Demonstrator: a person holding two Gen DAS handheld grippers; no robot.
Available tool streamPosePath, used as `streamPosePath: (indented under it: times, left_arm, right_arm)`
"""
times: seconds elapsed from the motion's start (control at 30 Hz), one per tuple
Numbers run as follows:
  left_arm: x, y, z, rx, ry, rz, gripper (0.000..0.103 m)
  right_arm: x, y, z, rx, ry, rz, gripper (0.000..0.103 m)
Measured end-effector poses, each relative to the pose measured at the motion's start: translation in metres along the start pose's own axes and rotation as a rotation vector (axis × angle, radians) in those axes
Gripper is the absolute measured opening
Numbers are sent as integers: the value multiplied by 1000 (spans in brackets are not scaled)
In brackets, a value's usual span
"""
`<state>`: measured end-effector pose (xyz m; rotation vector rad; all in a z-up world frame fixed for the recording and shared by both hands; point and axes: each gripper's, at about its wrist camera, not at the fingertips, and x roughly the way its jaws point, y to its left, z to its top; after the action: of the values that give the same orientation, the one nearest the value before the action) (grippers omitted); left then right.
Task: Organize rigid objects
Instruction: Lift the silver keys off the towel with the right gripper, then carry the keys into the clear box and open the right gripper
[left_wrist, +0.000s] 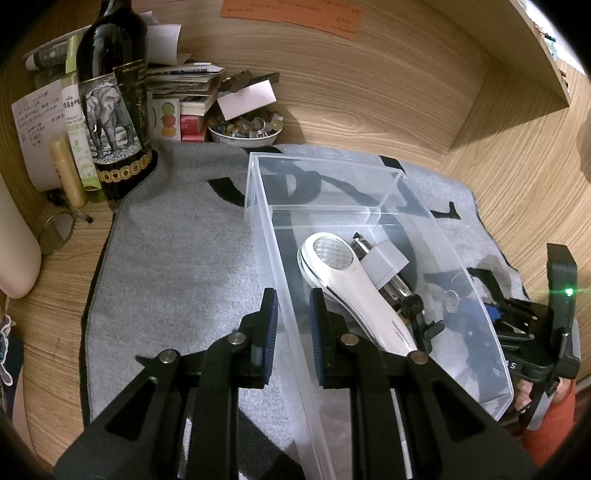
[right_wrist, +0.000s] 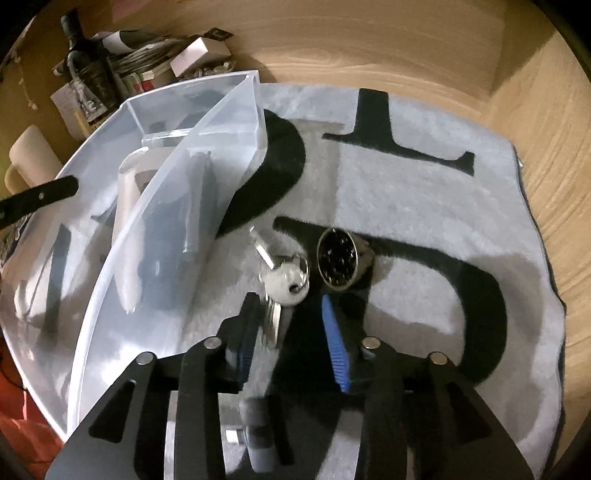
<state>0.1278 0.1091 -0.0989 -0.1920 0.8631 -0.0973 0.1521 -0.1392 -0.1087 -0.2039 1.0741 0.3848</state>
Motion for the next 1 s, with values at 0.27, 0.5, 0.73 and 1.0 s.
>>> streamPosePath:
  times: [0.27, 0.5, 0.73, 1.0]
  left_arm:
    - [3, 0, 0, -5, 10, 0, 16]
    - [3, 0, 0, -3, 10, 1, 16]
    - [3, 0, 0, -4, 10, 1, 16]
    - [3, 0, 0, -4, 10, 0, 16]
  right_arm:
    - [10, 15, 12, -72, -11, -36, 26]
    - [0, 10, 9, -31, -44, -27, 23]
    - [-29, 12, 16, -6, -145, -37, 23]
    - [-58, 16, 28, -19, -240, -52, 23]
